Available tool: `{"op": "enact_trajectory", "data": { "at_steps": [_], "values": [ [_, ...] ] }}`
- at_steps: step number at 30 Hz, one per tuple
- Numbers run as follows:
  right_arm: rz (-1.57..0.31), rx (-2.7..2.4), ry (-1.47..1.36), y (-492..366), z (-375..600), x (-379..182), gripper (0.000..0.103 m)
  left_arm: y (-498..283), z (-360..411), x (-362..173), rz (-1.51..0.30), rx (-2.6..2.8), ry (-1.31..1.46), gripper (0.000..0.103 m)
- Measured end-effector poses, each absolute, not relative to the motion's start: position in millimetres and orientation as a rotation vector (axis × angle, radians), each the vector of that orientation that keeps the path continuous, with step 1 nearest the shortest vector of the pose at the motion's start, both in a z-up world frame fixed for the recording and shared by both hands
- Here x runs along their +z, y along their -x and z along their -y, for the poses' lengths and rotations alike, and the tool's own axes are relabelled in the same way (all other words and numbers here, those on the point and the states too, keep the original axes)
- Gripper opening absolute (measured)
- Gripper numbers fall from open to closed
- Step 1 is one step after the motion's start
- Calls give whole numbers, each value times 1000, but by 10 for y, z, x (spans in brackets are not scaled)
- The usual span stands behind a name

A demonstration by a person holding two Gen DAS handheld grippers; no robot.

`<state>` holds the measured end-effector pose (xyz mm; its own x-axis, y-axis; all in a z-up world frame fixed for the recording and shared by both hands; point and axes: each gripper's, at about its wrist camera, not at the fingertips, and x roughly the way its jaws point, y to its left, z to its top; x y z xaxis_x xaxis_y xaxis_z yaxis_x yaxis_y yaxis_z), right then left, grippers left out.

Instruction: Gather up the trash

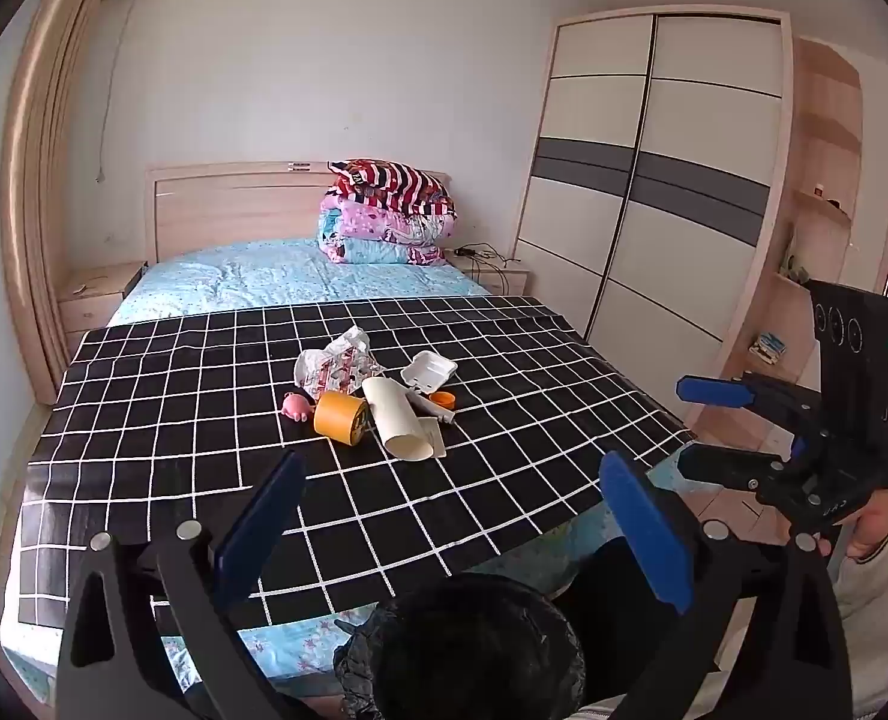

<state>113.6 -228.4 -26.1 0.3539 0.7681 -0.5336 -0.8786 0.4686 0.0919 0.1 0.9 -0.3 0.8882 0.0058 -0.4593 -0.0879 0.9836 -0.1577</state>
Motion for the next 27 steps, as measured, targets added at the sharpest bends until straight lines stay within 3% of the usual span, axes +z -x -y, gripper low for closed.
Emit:
{"op": "enact_trajectory", "data": {
  "at_steps": [27],
  "values": [
    [-544,1082,229,-1132,2265,-238,99,4,12,11,-480,51,177,95]
  ]
}}
